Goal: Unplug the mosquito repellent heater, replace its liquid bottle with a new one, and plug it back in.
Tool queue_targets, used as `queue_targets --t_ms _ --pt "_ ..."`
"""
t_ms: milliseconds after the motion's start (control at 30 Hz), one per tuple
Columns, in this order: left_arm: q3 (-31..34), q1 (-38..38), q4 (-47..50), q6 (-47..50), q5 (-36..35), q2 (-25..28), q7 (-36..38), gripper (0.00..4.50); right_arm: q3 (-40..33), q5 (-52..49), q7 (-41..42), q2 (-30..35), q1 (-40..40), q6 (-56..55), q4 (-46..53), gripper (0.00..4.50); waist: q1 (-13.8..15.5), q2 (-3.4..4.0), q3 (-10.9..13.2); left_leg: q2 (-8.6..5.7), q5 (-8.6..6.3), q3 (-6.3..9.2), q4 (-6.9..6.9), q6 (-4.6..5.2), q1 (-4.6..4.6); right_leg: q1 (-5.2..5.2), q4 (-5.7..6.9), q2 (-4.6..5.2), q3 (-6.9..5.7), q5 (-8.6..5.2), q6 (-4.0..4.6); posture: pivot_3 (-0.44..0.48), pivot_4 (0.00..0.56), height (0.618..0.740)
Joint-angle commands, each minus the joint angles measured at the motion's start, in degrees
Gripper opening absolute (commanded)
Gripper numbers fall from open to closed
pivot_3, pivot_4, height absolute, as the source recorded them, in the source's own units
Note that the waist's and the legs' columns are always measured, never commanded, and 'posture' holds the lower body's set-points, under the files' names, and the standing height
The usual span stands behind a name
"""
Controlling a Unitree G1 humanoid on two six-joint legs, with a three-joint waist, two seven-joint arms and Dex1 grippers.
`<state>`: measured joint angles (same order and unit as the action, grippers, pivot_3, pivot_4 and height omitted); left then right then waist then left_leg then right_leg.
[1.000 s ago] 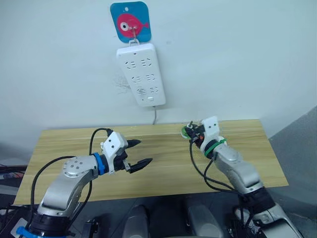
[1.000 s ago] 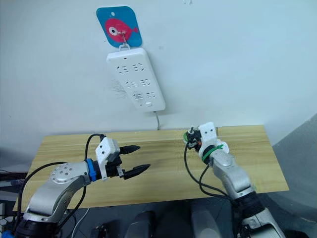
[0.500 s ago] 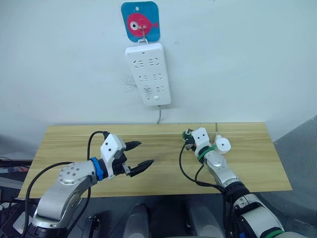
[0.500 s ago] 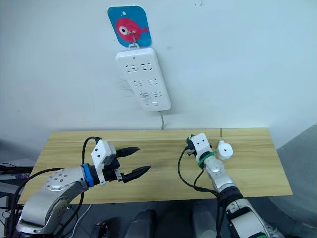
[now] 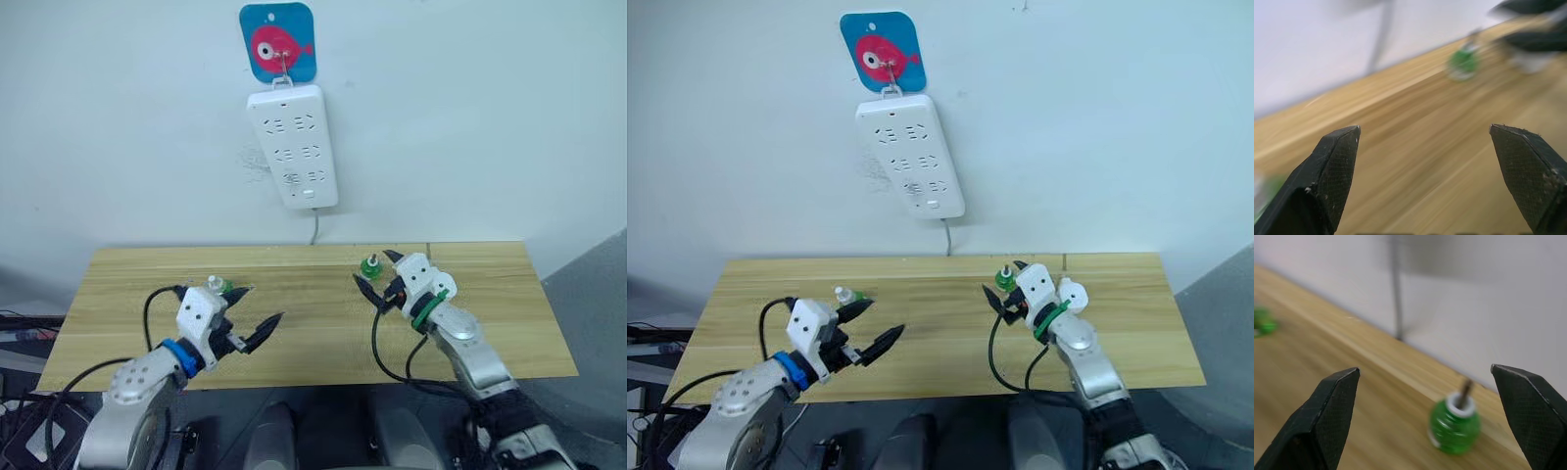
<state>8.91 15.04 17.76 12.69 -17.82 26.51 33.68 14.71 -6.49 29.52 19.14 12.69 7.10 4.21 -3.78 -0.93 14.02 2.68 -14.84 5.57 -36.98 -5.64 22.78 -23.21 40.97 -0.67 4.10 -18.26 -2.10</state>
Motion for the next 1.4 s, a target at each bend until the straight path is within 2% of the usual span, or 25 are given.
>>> queue_targets --t_ms 33,267,500,700,1067,1400 --pt "4.39 4.10 -1.97 -5.50 0.24 -2.20 -2.15 4.50 2.52 -1.63 6.42 3.06 2.23 7.25 10.20 4.47 0.01 -0.02 0.02 0.00 0.00 0.04 0.00 0.00 0.00 0.03 -0.01 -0.01 -0.02 0.00 0.00 -0.031 0.262 0.725" --pt "5.87 4.72 -11.65 -8.48 2.66 -4.85 -5.91 4.50 6.19 -5.97 11.53 2.70 7.33 20.21 19.83 4.47 0.51 -0.17 0.38 -0.02 0.00 0.07 -0.01 0.00 0.00 0.03 -0.02 -0.03 -0.05 -0.01 -0.01 -0.028 0.279 0.725" --pt "6.03 -3.22 -21.35 -10.05 4.16 -4.91 -8.51 4.50 8.79 -7.19 12.38 4.82 7.20 29.30 26.07 4.47 0.72 -0.39 1.49 -0.05 0.00 0.15 -0.02 -0.01 0.09 0.03 -0.10 0.01 -0.13 0.00 -0.01 -0.063 0.310 0.725" --pt "5.17 -10.50 -28.32 -10.95 5.19 -4.39 -8.25 4.50 10.48 -4.62 10.24 7.30 7.01 33.91 28.24 4.47 0.14 -0.44 2.82 -0.03 0.00 0.14 -0.01 0.00 0.08 0.01 -0.09 -0.01 -0.14 0.00 -0.01 -0.122 0.351 0.725" --pt "4.42 -20.71 -41.01 -14.93 7.88 -4.06 -8.64 4.50 9.89 -5.52 6.96 7.47 4.42 40.62 33.40 4.47 -1.07 -0.57 5.28 -0.02 0.00 0.13 0.02 0.00 0.13 -0.02 -0.10 0.02 -0.15 0.00 -0.01 -0.178 0.406 0.725" --pt "2.74 -25.78 -48.62 -19.64 9.13 -4.05 -6.82 4.50 8.98 -6.82 6.10 8.51 2.72 43.61 36.03 4.47 -1.24 -0.47 6.44 -0.04 0.01 0.04 -0.01 -0.02 0.11 -0.02 -0.09 0.03 -0.07 0.01 -0.07 -0.186 0.420 0.725"
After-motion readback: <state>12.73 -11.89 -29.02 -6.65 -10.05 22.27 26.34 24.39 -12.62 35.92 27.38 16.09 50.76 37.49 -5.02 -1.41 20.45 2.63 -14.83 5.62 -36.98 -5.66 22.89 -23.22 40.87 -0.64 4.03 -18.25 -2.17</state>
